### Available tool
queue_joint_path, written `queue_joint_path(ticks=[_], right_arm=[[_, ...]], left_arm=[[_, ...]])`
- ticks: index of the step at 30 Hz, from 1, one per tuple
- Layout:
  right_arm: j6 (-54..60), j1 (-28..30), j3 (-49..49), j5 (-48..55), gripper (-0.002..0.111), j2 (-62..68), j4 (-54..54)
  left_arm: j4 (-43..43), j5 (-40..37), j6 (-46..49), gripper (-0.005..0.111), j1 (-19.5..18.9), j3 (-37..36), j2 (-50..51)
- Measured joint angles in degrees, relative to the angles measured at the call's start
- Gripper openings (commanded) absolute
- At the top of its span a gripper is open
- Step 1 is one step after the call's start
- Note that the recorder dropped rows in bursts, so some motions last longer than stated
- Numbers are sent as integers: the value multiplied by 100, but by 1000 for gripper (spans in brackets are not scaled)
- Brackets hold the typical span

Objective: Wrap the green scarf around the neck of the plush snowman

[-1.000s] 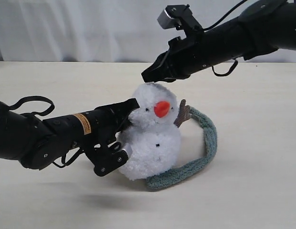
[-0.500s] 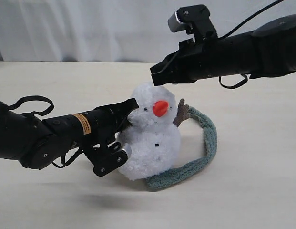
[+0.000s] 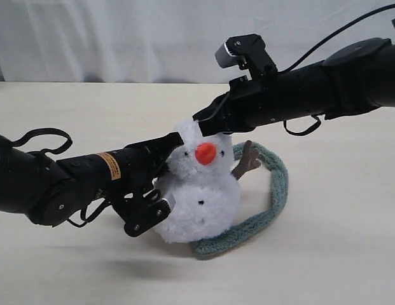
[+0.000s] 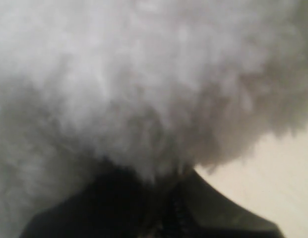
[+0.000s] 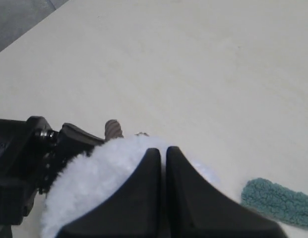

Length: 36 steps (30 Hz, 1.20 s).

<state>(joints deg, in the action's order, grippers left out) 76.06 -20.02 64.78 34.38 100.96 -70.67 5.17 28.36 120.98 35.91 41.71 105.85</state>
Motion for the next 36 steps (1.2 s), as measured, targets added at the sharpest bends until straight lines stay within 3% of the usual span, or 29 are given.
queue_joint_path(ticks=[8,15,18,22,28,32,36], right_arm=[[562,-398,-257,-75,4,-419,106],[353,-735,-282,-63,4,-631,440],[158,-739,-294,-23,4,-631,624],[77,-739,-294,70,4,-631,709],[-437,-711,-339,-583,5,-979,721],[-1228,-393,-340,-824,19,-1393,1138],[-1890,-4,-340,-421,42,-1493,2340]], left_arm=[[-918,250,0,0,0,38,0],[-1277,367,0,0,0,81,0],[-1804,332,-78,0,0,95,0],[-2331,321,-701,0,-58,105,0],[-2148,93,-1699,0,-130,105,0],[-1647,278,-1664,0,-130,105,0],[-1099,487,-560,0,-130,105,0]])
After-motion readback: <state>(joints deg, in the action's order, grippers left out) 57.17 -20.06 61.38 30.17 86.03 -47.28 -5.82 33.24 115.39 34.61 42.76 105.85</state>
